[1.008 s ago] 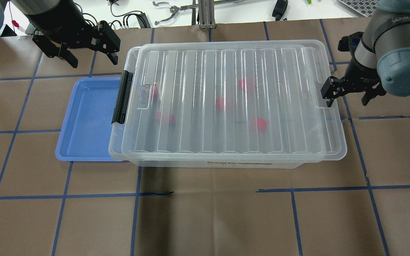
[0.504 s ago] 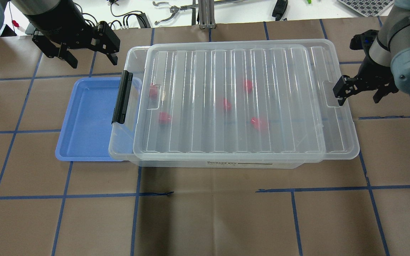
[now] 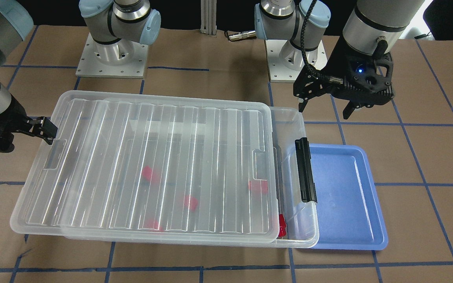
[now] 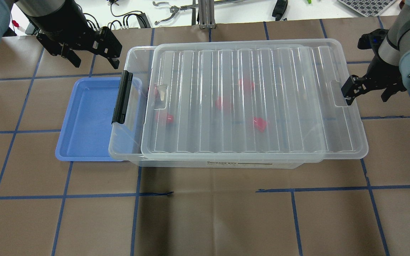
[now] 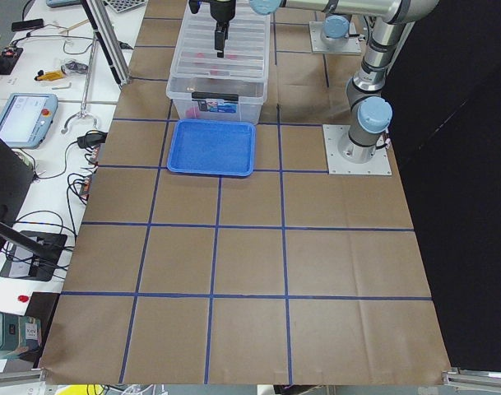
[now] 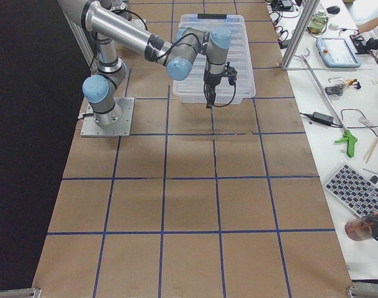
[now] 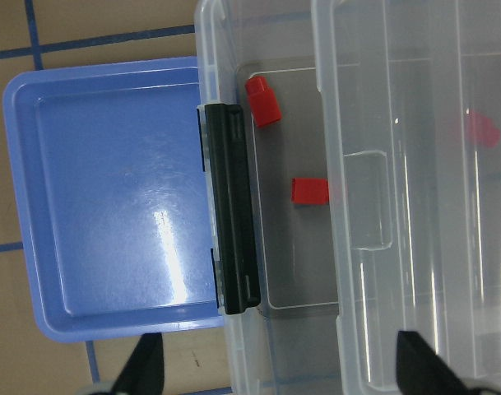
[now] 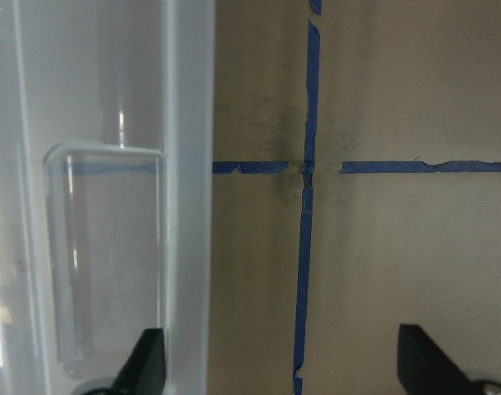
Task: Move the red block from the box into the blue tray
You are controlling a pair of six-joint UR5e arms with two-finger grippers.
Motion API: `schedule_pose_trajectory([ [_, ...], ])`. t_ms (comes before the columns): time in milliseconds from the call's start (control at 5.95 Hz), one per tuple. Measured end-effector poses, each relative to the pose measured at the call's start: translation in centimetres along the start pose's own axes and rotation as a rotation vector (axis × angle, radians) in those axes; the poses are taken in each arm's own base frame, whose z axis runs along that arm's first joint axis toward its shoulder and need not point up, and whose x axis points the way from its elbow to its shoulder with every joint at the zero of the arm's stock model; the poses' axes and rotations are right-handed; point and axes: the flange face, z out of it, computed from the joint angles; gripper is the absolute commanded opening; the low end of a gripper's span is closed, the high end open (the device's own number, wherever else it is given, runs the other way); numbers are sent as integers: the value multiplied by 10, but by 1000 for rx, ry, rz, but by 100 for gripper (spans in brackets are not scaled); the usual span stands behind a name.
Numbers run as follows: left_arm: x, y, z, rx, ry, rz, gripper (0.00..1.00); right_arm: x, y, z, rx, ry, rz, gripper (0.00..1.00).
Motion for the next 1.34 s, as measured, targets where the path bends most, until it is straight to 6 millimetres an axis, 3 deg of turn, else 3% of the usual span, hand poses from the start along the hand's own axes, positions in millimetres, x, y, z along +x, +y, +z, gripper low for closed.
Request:
schedule_pose_trajectory([
  [840, 5, -5, 16, -36, 21, 591, 98, 12, -1, -1, 19, 47, -45, 100],
  [1345, -5, -9, 26, -72, 18, 989, 98, 43, 3, 13, 0, 35, -65, 100],
])
